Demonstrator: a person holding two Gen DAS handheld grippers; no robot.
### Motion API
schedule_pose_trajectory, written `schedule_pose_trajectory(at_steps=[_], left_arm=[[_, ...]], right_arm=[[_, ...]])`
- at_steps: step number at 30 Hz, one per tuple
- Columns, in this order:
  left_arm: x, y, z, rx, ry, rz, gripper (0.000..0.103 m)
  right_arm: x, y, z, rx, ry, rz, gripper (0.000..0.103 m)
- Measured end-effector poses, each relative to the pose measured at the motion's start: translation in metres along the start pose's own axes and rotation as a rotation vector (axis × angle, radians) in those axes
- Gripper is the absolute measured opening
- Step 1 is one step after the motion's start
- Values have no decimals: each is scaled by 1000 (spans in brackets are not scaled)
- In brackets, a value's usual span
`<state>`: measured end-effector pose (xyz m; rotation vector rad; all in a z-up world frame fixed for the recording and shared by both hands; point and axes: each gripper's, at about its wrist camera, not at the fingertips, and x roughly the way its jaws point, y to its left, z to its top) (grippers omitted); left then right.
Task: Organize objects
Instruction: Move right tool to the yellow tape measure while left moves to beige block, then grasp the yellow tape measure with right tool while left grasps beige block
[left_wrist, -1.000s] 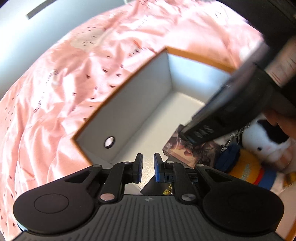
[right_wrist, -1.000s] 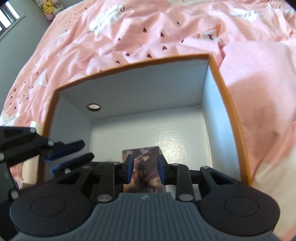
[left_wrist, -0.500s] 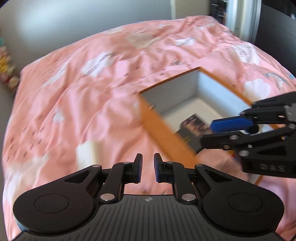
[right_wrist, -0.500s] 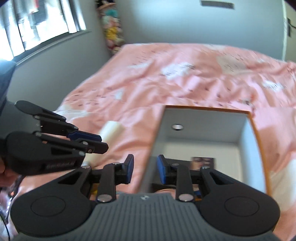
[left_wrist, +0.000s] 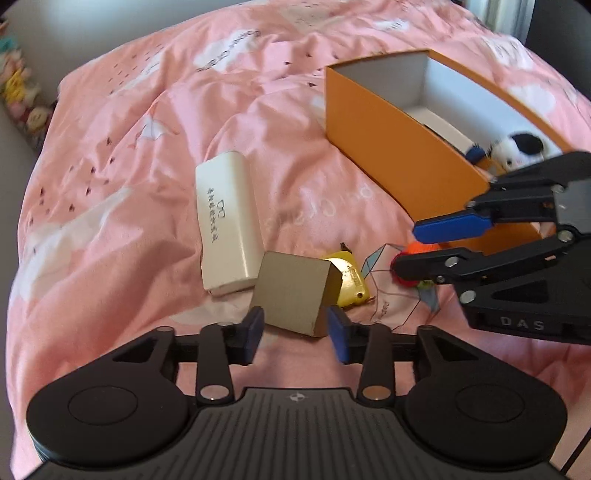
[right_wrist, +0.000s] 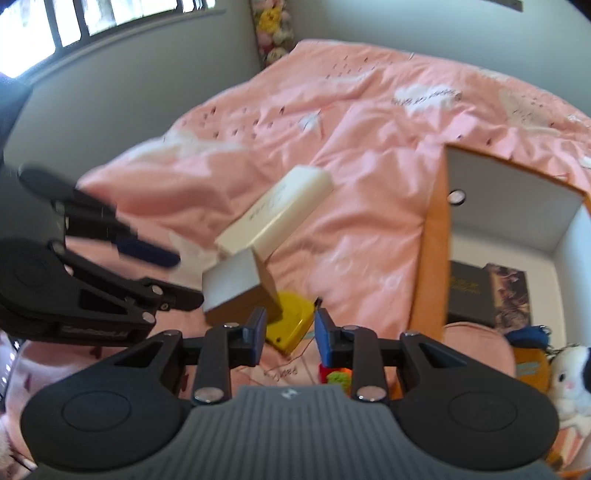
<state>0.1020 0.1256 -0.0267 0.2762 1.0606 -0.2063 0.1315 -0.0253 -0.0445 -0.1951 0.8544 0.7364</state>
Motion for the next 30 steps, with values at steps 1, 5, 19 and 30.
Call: schedule_pose_trajectory(at_steps=[1,5,19,30], left_arm=[[2,1,2,27,7,-11,60],[18,9,6,115,44,-61,70],[61,34,26,114,129,-196,75],[74,44,31,-35,158,-221,69]], right_arm=[[5,1,0,-4,10,1,33],[24,2,-1,-5,52,-1,39],[63,-4,0,44,130,7,42],[76,-2,0,38,156,36,49]])
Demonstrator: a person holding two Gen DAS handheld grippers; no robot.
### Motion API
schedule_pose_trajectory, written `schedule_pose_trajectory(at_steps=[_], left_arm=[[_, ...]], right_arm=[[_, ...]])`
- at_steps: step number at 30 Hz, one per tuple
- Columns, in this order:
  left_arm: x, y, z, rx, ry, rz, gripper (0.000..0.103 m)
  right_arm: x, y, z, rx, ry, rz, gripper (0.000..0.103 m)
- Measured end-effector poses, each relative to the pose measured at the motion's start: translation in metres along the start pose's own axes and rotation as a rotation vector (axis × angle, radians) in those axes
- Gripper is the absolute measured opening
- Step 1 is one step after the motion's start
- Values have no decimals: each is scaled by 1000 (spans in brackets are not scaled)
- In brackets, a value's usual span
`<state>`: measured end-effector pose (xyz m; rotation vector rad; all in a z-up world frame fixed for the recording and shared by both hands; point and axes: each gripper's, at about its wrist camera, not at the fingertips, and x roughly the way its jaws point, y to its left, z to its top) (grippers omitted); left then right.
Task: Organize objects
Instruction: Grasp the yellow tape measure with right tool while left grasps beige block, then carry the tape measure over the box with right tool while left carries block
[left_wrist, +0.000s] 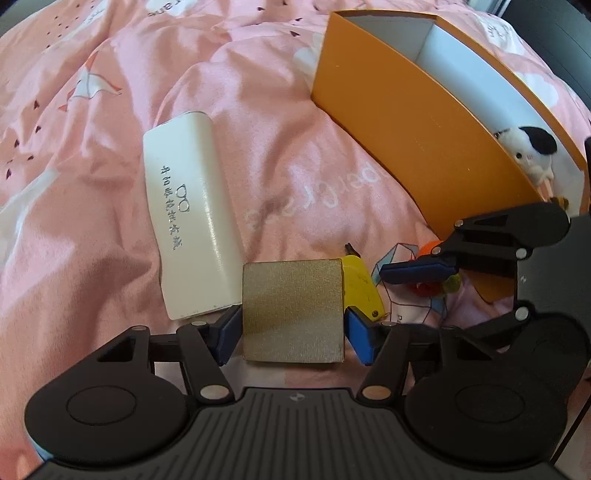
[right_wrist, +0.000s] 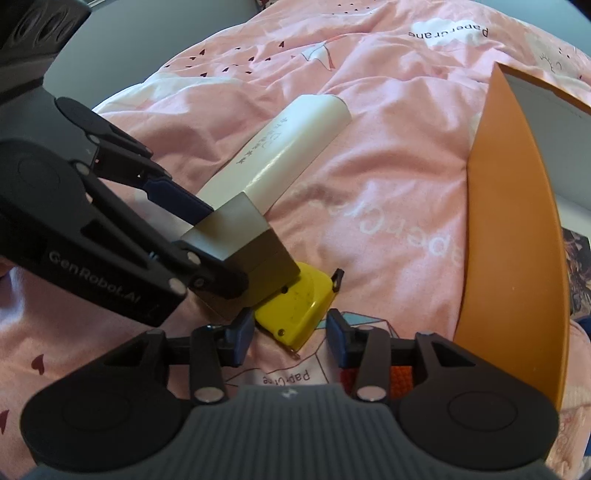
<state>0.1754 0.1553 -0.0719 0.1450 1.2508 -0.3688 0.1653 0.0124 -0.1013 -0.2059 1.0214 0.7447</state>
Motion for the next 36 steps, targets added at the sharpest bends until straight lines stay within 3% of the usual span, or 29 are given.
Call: schedule_pose_trajectory(at_steps=[7,12,26,36], left_arm=[[-26,0,-9,-98,-49,51,69],[-40,6,-17,-172,-83,135,69],[-48,14,-25,-280,-127,128,69],[-73,1,-20,-267,-195,127,69]], right_arm=[[4,7,2,-21,-15,-30,55],[14,15,4,-46,-12,-69,56],[25,19,7,-45,-28,-88,55],[-29,22,15,-61,-117,-52,54]])
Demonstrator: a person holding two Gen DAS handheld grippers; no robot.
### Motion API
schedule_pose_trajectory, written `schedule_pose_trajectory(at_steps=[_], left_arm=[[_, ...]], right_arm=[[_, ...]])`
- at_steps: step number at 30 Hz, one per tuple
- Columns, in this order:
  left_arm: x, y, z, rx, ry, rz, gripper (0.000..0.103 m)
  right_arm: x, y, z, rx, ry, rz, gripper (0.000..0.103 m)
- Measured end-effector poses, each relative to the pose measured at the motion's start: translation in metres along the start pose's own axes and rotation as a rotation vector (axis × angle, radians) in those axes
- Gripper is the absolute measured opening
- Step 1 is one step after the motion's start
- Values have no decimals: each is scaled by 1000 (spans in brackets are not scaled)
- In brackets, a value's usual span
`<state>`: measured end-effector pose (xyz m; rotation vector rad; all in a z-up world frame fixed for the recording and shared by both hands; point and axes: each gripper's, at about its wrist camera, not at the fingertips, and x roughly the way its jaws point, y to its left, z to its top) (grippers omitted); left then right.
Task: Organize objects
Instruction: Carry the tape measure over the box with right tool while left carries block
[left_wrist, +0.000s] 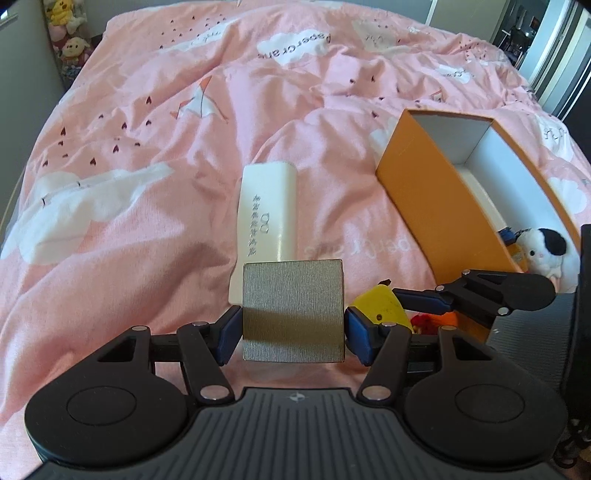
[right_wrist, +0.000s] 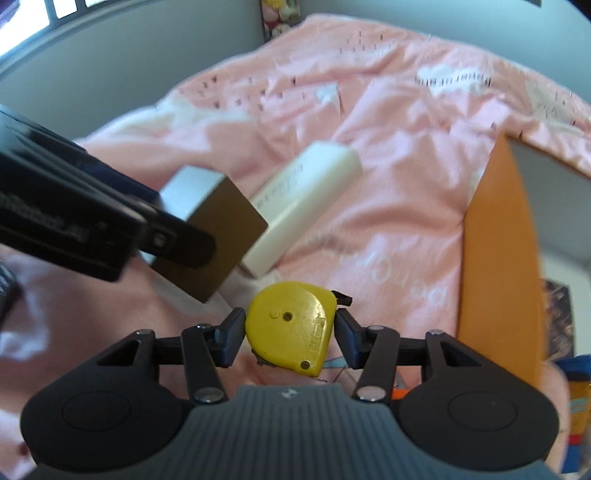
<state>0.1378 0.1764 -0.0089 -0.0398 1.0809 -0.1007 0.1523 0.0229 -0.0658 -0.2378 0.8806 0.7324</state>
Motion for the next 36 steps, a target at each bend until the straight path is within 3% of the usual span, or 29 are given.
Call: schedule_pose_trajectory(at_steps=[6,10,15,22,27,36], left_arm=[[-29,-22,20,63,-69,-33,69],[-45,-51,40,149,-125,-69,69],[-44,-102,67,286,-157,-131,69],[3,-186,97,506,-125,-214,69],[53,-242,112,643,-51,-273,69],[140,-297,123,852,32,-225,69]], right_arm=[[-53,-20,16,-3,-91,11,54],[-91,-50,20,6,-141,-40,54],[-126,-113,15,69,-135,-125,54],[-156,-189,-3,111,-122,-270,54],[-166,-236,-9,204,-147,-302,54],[-143,-283,-11,270,-148,-296,54]])
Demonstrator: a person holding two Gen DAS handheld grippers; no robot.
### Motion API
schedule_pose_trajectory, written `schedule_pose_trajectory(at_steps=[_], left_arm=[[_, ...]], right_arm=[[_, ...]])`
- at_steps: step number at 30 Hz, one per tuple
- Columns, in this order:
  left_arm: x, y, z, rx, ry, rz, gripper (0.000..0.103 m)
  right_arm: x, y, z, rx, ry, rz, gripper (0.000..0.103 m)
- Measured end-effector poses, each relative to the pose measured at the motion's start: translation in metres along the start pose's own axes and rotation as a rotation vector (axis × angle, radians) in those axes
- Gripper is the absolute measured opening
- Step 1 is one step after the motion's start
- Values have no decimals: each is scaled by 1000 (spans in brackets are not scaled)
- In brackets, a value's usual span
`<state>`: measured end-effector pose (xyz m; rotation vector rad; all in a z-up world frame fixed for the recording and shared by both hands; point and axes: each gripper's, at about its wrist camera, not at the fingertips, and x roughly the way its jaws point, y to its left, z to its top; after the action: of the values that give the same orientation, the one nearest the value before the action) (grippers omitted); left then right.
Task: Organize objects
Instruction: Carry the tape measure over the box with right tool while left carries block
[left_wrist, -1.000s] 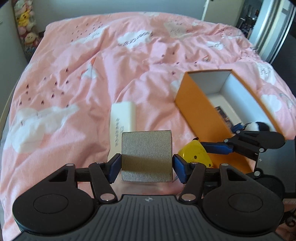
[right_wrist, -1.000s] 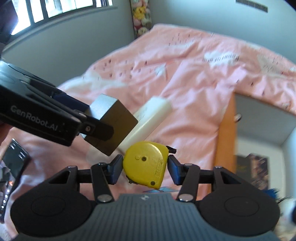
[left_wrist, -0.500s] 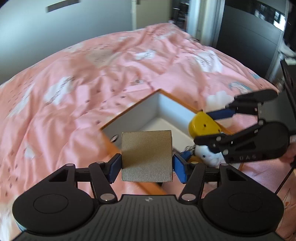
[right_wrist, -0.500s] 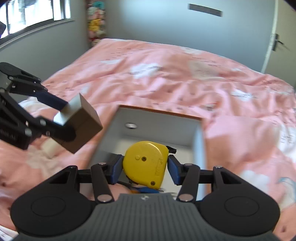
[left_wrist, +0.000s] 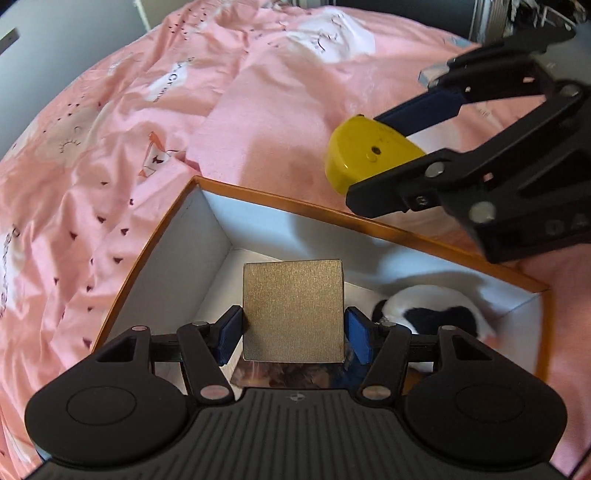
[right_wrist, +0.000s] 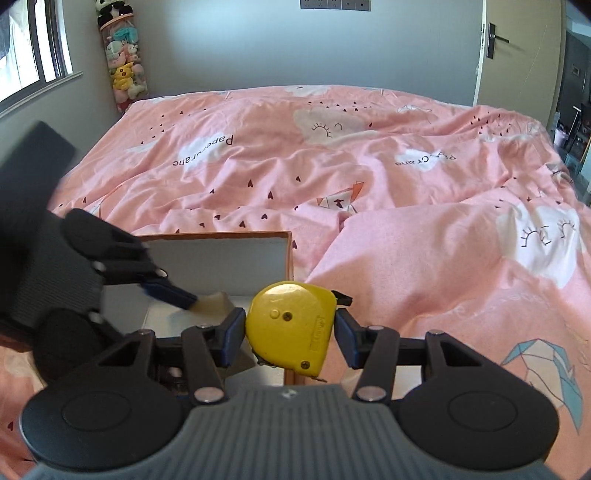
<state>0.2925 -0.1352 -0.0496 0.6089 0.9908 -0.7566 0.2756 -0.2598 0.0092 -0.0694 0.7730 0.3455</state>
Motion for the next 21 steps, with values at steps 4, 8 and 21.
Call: schedule_pose_trajectory(at_steps=[4,8,21], left_arm=[[28,1,6,57,36,-34,69],[51,0,8,108,82,-82,69],[70,-5,3,275,134,-173,73]], right_arm=[[11,-7,-2,15,4,11,54],[17,-13,-2,36,3,20,54],[27,-15,-7,25,25,1,54]])
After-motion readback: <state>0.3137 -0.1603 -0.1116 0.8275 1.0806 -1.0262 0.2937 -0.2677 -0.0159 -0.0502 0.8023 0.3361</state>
